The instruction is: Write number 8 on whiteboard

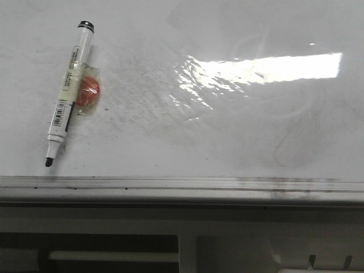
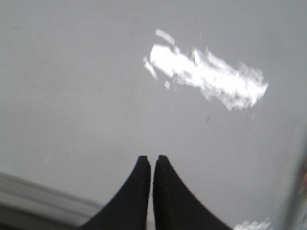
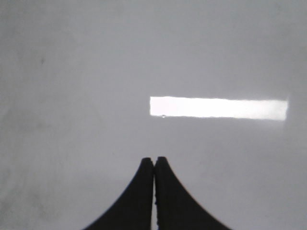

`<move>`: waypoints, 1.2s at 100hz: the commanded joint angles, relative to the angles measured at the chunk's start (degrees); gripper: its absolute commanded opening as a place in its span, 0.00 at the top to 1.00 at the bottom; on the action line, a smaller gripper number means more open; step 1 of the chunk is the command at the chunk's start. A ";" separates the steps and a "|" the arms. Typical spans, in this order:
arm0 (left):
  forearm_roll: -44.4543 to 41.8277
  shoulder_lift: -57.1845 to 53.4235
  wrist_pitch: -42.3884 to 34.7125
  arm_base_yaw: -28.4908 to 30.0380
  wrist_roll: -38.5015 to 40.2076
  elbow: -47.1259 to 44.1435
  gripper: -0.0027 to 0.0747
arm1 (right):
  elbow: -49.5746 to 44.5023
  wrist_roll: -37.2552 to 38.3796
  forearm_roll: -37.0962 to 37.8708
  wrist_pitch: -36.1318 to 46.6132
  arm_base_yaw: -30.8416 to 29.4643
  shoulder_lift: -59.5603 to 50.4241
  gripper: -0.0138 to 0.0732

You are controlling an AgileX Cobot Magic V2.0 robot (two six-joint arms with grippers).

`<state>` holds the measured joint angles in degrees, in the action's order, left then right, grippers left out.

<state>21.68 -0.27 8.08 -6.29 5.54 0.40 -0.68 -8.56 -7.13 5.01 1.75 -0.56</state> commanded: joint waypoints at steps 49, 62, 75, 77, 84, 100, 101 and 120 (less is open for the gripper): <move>30.80 -1.46 -8.46 -0.56 -1.07 -0.25 0.99 | 10.45 0.13 -19.50 -9.26 -0.38 0.06 0.89; 20.45 1.36 3.81 -0.56 -8.89 6.50 0.98 | 17.02 0.13 -12.86 -23.49 -0.38 3.95 0.89; 15.76 8.62 13.76 -0.56 -17.48 14.87 0.80 | 23.68 0.03 -8.85 -33.79 -0.38 9.90 0.87; 15.76 10.02 14.62 -0.56 -19.22 16.22 0.75 | 24.72 0.03 -8.86 -34.80 -0.38 10.56 0.85; 15.76 15.04 17.08 -0.56 -23.19 20.31 0.56 | 28.01 0.03 -8.86 -37.33 -0.38 13.68 0.73; 19.14 25.50 20.48 -3.46 -27.75 26.47 0.40 | 33.27 0.03 -8.86 -38.51 -0.25 18.54 0.39; 19.45 25.87 20.48 -4.05 -27.94 26.49 0.41 | 33.55 0.03 -8.97 -38.39 -0.27 18.56 0.37; 22.98 35.46 17.91 -13.03 -34.88 27.62 0.48 | 34.58 0.03 -8.97 -36.74 -0.18 18.83 0.31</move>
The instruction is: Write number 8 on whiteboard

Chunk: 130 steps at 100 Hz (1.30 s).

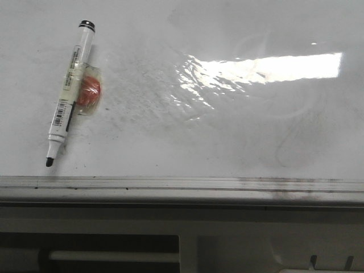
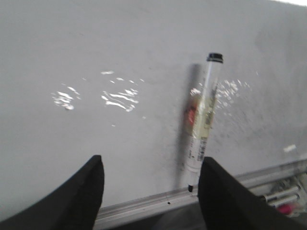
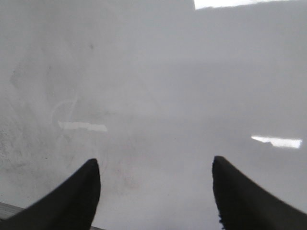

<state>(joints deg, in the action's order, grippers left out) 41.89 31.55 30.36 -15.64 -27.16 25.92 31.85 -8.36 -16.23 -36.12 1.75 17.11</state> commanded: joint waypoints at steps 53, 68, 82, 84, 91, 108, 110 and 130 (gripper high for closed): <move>5.65 26.38 -29.75 -24.24 -2.06 2.53 0.48 | 2.05 -0.17 0.13 4.39 -0.18 1.16 0.31; 5.65 29.87 -33.44 -25.37 -2.06 3.44 0.49 | 2.05 -0.17 0.13 4.39 -0.18 1.41 0.31; 5.65 32.68 -36.12 -25.37 -1.97 3.61 0.55 | 2.05 -0.17 0.13 4.39 -0.18 1.62 0.31; 5.65 32.79 -36.12 -25.37 -1.97 3.71 0.57 | 2.05 -0.17 0.13 4.39 -0.18 1.62 0.31; 5.65 33.23 -35.97 -25.37 -1.97 3.71 0.66 | 2.05 -0.17 0.03 4.39 -0.18 1.62 0.31; 5.65 33.10 -33.30 -25.37 -1.97 3.71 0.99 | 2.05 -0.17 -0.42 3.75 -0.18 1.62 0.31; 5.65 33.10 -33.12 -25.37 -1.97 3.71 0.99 | 2.05 -0.17 -0.55 3.75 -0.05 1.62 0.31; 5.54 33.10 -29.23 -25.37 -1.97 4.79 0.99 | 2.05 -2.17 -1.49 3.17 3.21 1.62 0.31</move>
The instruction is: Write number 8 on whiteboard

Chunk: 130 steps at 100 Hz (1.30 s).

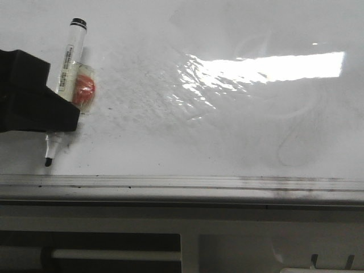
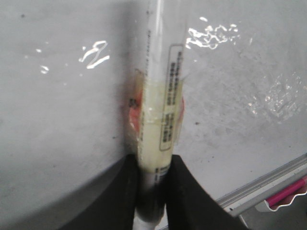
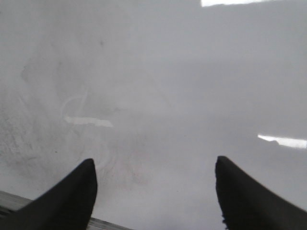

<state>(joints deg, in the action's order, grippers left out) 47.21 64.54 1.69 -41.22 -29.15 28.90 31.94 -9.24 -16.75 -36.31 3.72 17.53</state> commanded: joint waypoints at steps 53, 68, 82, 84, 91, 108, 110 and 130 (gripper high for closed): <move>-0.62 -0.52 4.40 0.21 0.01 5.12 0.99 | 4.39 -14.81 -14.63 0.49 3.53 4.66 0.31; -3.13 -2.54 12.87 -0.28 -6.14 9.04 0.99 | 9.75 -35.92 -31.98 -8.22 4.28 11.46 0.31; -3.13 -4.85 18.97 -3.28 -18.50 12.81 0.99 | 13.08 -48.79 -39.45 -11.59 9.06 18.81 0.31; -3.13 -5.22 19.67 -3.89 -20.26 13.09 0.99 | 13.42 -49.64 -39.77 -11.90 9.66 20.03 0.31; -3.13 -6.18 21.25 -5.96 -25.08 14.35 0.99 | 15.00 -52.20 -39.78 -12.29 13.16 24.02 0.31; -2.84 -7.25 21.47 -10.36 -28.18 15.14 0.99 | 18.64 -54.81 -39.57 -7.45 22.27 31.57 0.31; -2.75 -7.38 21.47 -10.79 -28.30 15.14 0.99 | 18.95 -54.81 -39.39 -6.36 23.50 32.45 0.31; -2.62 -7.38 21.57 -13.79 -28.30 15.14 0.99 | 19.72 -55.11 -38.67 2.00 33.43 39.22 0.31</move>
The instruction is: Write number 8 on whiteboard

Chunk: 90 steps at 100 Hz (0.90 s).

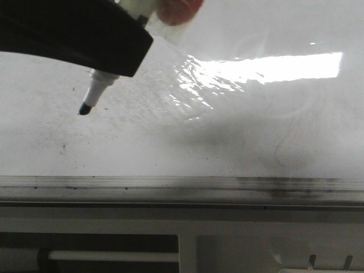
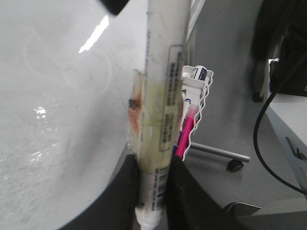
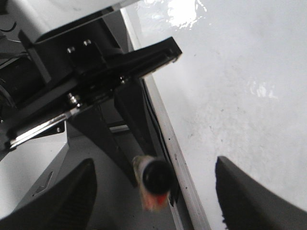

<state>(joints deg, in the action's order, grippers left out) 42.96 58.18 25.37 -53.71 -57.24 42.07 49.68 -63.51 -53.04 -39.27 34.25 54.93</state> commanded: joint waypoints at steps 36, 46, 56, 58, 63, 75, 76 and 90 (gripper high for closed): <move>2.76 -2.63 -2.23 -2.18 -0.21 1.97 0.99 | 1.97 -0.07 -2.22 3.96 5.61 6.06 0.66; 2.76 -3.74 -2.23 -2.18 -0.21 1.97 0.99 | 1.97 -0.07 -2.22 2.76 5.61 6.06 0.93; 2.76 -4.00 -2.23 -2.18 -0.21 1.97 0.99 | 1.97 0.05 -2.22 3.36 5.61 5.81 0.91; 2.76 -4.00 -2.23 -2.18 -0.21 1.97 0.99 | 1.97 0.05 -2.22 3.69 5.61 5.80 0.91; 2.76 -4.00 -1.97 -2.18 -0.21 1.97 0.99 | 1.97 0.05 -2.22 4.65 5.61 5.42 0.91; 3.11 -4.00 -1.81 -2.18 0.28 1.97 0.80 | 2.79 0.05 -2.18 5.44 5.51 4.09 0.91; 3.15 -4.00 -1.81 -2.18 0.26 1.97 0.76 | 3.07 0.05 -2.00 5.44 5.51 3.90 0.91; 3.26 -4.00 -1.96 -1.96 3.09 1.97 0.30 | 5.59 1.09 1.62 5.32 5.51 2.96 0.91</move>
<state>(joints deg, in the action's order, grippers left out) 44.03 55.00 25.71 -55.38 -56.23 42.10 51.85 -63.21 -52.00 -36.66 39.95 59.55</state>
